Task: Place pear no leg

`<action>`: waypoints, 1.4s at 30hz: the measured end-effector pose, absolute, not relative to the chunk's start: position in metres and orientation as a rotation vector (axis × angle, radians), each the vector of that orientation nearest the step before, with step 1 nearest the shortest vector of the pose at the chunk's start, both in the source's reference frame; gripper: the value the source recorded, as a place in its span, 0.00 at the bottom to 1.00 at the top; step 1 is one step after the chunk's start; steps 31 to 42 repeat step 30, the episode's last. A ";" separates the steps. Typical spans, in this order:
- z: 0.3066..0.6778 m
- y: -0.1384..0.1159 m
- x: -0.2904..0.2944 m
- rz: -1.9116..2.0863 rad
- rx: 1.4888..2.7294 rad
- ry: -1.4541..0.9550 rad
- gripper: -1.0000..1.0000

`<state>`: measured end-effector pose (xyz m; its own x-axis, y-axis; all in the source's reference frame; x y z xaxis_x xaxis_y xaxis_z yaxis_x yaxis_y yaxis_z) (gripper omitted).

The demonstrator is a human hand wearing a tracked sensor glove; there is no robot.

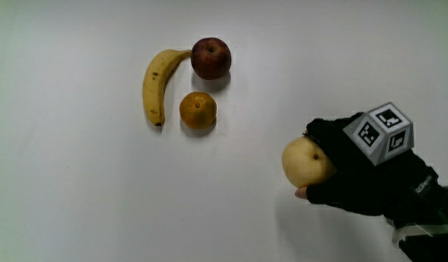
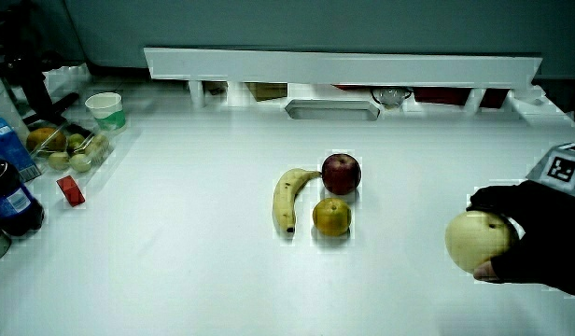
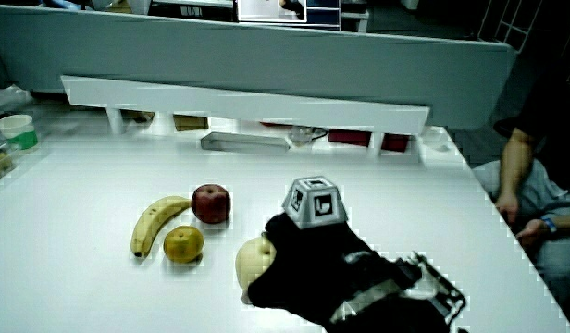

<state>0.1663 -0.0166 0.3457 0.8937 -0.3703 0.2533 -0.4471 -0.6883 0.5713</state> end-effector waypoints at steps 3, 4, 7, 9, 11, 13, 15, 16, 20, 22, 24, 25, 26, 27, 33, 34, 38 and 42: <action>0.361 -0.008 0.169 0.130 2.382 -0.570 0.50; 0.365 -0.006 0.169 0.132 2.372 -0.574 0.50; 0.377 0.001 0.173 0.128 2.342 -0.554 0.50; 0.382 0.004 0.174 0.137 2.338 -0.549 0.50; 0.389 0.008 0.175 0.143 2.319 -0.545 0.50; 0.396 0.012 0.176 0.133 2.299 -0.540 0.50; 0.404 0.016 0.179 0.136 2.287 -0.528 0.50; 0.408 0.017 0.181 0.140 2.270 -0.528 0.50; 0.416 0.022 0.183 0.149 2.258 -0.523 0.50; 0.421 0.024 0.188 0.169 2.261 -0.504 0.50; 0.422 0.025 0.192 0.191 2.248 -0.498 0.50; 0.422 0.025 0.193 0.221 2.234 -0.490 0.50; 0.425 0.026 0.196 0.235 2.223 -0.482 0.50; 0.428 0.028 0.199 0.224 2.237 -0.480 0.50; 0.428 0.030 0.203 0.302 2.204 -0.458 0.44; 0.428 0.030 0.203 0.302 2.204 -0.458 0.44; 0.428 0.030 0.203 0.302 2.204 -0.458 0.44; 0.428 0.030 0.203 0.302 2.204 -0.458 0.44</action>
